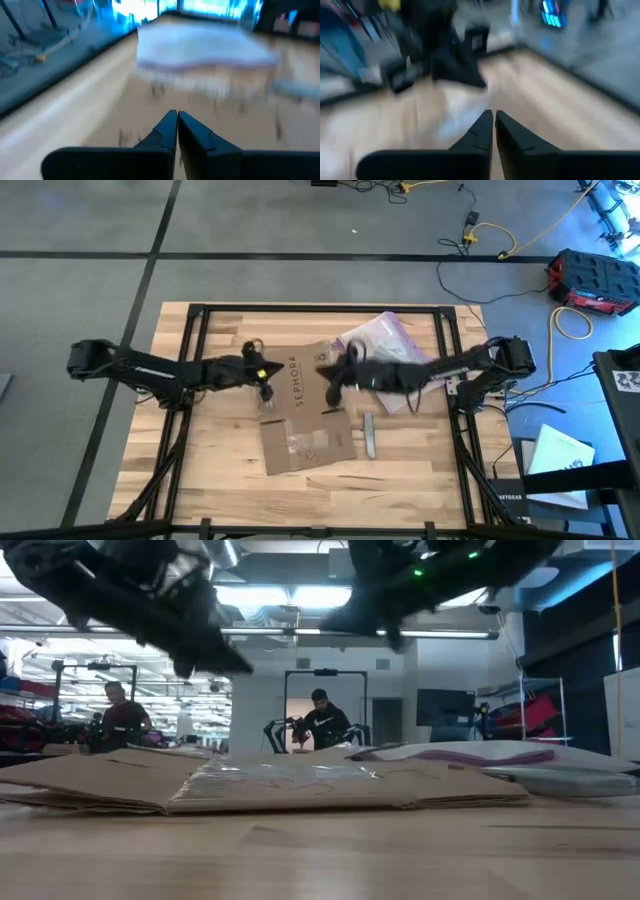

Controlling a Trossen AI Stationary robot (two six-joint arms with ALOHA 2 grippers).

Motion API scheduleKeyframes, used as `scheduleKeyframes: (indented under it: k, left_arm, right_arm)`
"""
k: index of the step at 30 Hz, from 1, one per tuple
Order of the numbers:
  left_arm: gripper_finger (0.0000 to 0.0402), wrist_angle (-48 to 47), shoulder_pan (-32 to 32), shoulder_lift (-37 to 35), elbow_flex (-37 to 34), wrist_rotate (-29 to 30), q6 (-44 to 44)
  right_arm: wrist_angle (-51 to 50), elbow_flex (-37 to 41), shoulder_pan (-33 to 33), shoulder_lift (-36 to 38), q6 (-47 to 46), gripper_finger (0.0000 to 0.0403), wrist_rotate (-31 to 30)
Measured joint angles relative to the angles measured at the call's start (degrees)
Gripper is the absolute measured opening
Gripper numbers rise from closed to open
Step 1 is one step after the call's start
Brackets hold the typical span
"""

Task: Unpack boxes
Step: Return to Home Position

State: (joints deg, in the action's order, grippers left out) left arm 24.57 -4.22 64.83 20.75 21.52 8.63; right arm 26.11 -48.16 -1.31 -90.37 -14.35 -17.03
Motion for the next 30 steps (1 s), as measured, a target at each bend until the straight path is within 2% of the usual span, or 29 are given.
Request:
scheduleKeyframes:
  k: [3, 6, 9, 13, 15, 17, 22, 24, 30]
  left_arm:
    - [0.0, 2.07, -3.17, -6.09, -0.02, -5.85, 0.23]
    - [0.0, 7.19, -7.31, -11.26, -0.02, -14.12, 0.48]
    - [0.0, 12.41, -11.04, -15.78, 0.4, -19.07, 1.94]
    - [0.0, 12.57, -13.98, -21.56, 3.78, -19.3, 0.22]
    - [0.0, 11.52, -15.02, -23.9, 5.91, -19.63, -0.72]
    - [0.0, 9.33, -15.91, -26.15, 7.94, -21.59, -1.1]
    - [0.0, 0.22, -16.19, -32.8, 10.34, -29.55, -0.4]
    - [0.0, -6.0, -16.12, -36.6, 10.32, -30.29, -1.25]
    - [0.0, -19.18, -16.69, -50.13, 9.42, -27.1, -1.95]
  right_arm:
    - [12.42, 0.0, 7.37, 0.0, 1.8, 0.0001, 12.14]
    - [23.99, 0.0, 14.01, 0.0, -1.86, 0.0, 25.94]
    - [29.86, 0.0, 19.08, 1.24, -8.31, 0.0, 33.22]
    - [32.31, 0.0, 21.2, 6.95, -8.72, 0.0, 34.67]
    - [29.96, 0.0, 21.64, 11.64, -6.91, 0.0, 35.04]
    - [22.93, 0.0, 21.66, 18.1, -3.74, 0.0, 34.97]
    - [-3.28, 0.15, 21.58, 37.15, 7.8, 0.0, 34.17]
    - [-8.62, 1.69, 21.56, 44.26, 9.75, 0.0, 32.66]
    - [-6.79, 14.25, 21.58, 63.04, 7.01, 0.0, 25.43]
